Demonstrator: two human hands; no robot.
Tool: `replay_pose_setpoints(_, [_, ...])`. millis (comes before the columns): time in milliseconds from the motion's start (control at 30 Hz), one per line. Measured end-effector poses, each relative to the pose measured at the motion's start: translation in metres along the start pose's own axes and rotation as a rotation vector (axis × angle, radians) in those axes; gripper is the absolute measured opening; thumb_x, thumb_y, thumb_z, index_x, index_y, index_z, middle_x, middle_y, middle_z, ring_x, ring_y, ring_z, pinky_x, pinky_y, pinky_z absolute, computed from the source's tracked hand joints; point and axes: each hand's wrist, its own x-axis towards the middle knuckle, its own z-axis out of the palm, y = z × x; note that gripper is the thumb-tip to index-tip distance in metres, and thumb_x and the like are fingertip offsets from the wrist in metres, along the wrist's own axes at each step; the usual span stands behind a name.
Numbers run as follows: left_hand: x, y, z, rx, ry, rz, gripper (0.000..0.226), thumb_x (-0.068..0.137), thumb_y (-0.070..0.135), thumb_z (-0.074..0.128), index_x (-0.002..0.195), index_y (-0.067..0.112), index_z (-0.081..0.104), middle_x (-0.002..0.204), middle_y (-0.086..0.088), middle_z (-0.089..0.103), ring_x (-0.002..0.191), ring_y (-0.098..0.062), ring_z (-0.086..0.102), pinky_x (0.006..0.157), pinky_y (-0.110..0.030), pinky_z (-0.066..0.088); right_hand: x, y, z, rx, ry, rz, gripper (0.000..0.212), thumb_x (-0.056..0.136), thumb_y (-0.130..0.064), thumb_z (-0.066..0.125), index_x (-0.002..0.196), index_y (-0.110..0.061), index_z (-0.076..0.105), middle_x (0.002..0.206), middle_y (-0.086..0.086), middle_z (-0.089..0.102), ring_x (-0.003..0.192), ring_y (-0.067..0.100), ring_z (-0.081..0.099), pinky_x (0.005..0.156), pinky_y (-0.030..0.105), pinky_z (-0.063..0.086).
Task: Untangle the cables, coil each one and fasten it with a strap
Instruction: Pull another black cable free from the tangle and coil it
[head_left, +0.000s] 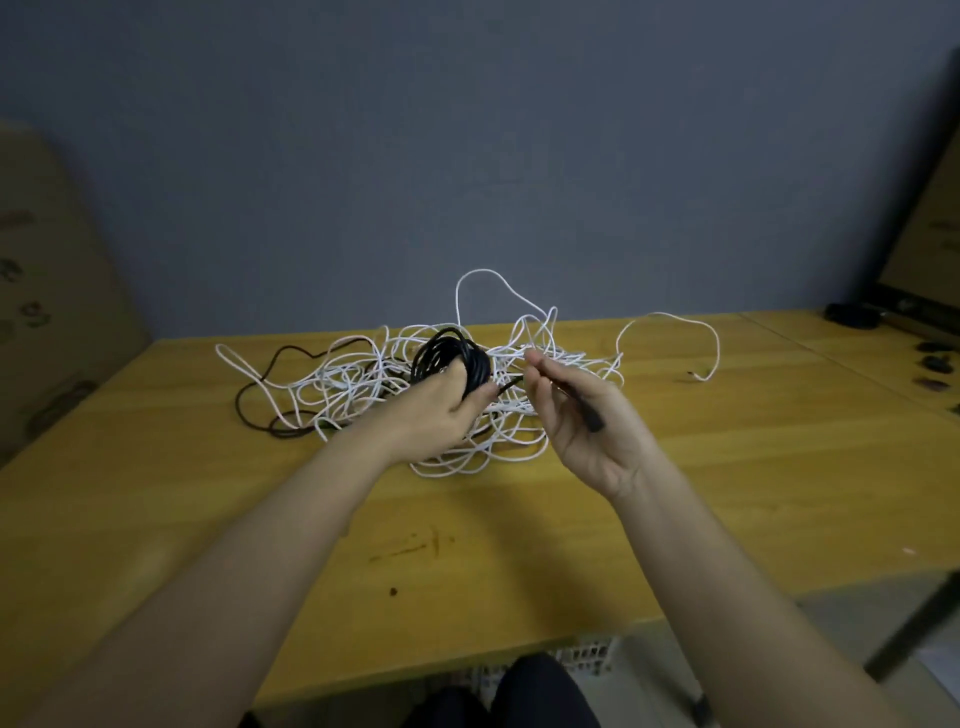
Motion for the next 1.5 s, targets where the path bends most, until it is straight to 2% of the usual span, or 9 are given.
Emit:
replay_pose_setpoints(167, [-0.025,0.015,-0.005,0.071,0.042,0.047,0.061,0.088,0.059,0.050,0.124,0.011,0.041,0.104,-0.004,0.059,0.094,-0.020,0.058,0.082,-0.042,0.048,-0.015,0.010,0.011,0.103,-0.166,-0.064,0.034,0.077,-0.004,0.043,0.091,0.015,0.069,0.097,0.027,0.068,0.093,0.034,0.069,0.079,0.032,0.059])
replay_pose_setpoints(300, [-0.044,0.025,-0.012,0.087,0.093,0.051,0.039,0.094,0.050,0.047,0.104,0.012,0.048,0.084,0.001,0.057,0.075,-0.017,0.056,0.062,-0.034,0.042,-0.024,0.019,0.021,-0.134,-0.185,-0.167,0.024,0.090,0.002,0.044,0.108,0.008,0.059,0.098,0.022,0.070,0.099,0.027,0.069,0.078,0.025,0.057])
replay_pose_setpoints(467, [-0.072,0.033,-0.015,-0.028,0.141,0.086,0.040,0.093,0.050,0.050,0.089,0.011,0.056,0.070,0.003,0.054,0.061,-0.013,0.050,0.057,-0.031,0.037,-0.034,0.025,0.029,-0.701,0.102,-0.398,0.025,0.093,-0.030,0.059,0.082,-0.010,0.069,0.055,-0.005,0.061,0.047,0.004,0.053,0.045,0.012,0.041])
replay_pose_setpoints(600, [-0.093,0.045,-0.018,-0.295,0.080,0.129,0.036,0.088,0.045,0.061,0.071,0.015,0.051,0.050,0.011,0.048,0.044,-0.007,0.044,0.046,-0.020,0.036,-0.041,0.024,0.030,-0.917,0.167,-0.391,0.022,0.087,-0.027,0.066,0.068,-0.016,0.067,0.044,-0.014,0.042,0.038,0.001,0.036,0.040,0.013,0.029])
replay_pose_setpoints(700, [-0.105,0.051,-0.019,-0.604,-0.007,0.135,0.034,0.089,0.035,0.061,0.069,0.014,0.045,0.043,0.010,0.038,0.035,-0.007,0.032,0.038,-0.018,0.029,-0.047,0.038,0.030,-1.075,0.177,-0.507,0.009,0.087,-0.019,0.063,0.095,-0.024,0.060,0.088,-0.011,0.061,0.079,0.003,0.056,0.067,0.019,0.044])
replay_pose_setpoints(834, [-0.111,0.058,-0.022,-0.821,-0.053,0.156,0.038,0.091,0.036,0.055,0.062,0.014,0.042,0.039,0.007,0.030,0.032,-0.008,0.023,0.037,-0.016,0.023,-0.058,0.047,0.023,-1.116,-0.072,-0.601,0.036,0.100,-0.016,0.042,0.131,-0.033,0.048,0.136,-0.015,0.046,0.123,-0.008,0.041,0.097,0.010,0.036])
replay_pose_setpoints(934, [-0.109,0.061,-0.021,-0.958,-0.068,0.148,0.037,0.088,0.036,0.049,0.055,0.020,0.045,0.035,0.005,0.027,0.028,-0.009,0.019,0.037,-0.016,0.023,-0.066,0.056,0.029,-0.974,-0.146,-0.572,0.039,0.105,-0.025,0.027,0.119,-0.014,0.062,0.112,-0.010,0.066,0.107,-0.003,0.059,0.087,0.008,0.042])
replay_pose_setpoints(1167, [-0.104,0.055,-0.009,-1.249,-0.082,0.103,0.046,0.090,0.046,0.050,0.051,0.023,0.048,0.032,0.009,0.026,0.023,-0.005,0.021,0.033,-0.016,0.028,-0.062,0.068,0.028,-0.916,-0.157,-0.646,0.054,0.100,-0.048,0.016,0.102,-0.025,0.064,0.086,-0.012,0.070,0.087,0.004,0.066,0.077,0.017,0.050])
replay_pose_setpoints(1500, [-0.047,0.035,-0.019,-0.932,0.345,-0.090,0.045,0.085,0.048,0.060,0.060,0.013,0.049,0.037,0.001,0.036,0.040,-0.021,0.051,0.048,-0.017,0.043,0.004,0.075,0.037,-0.978,0.124,-0.803,0.026,0.101,-0.036,0.038,0.094,-0.023,0.059,0.076,-0.013,0.059,0.068,-0.002,0.054,0.060,0.011,0.039])
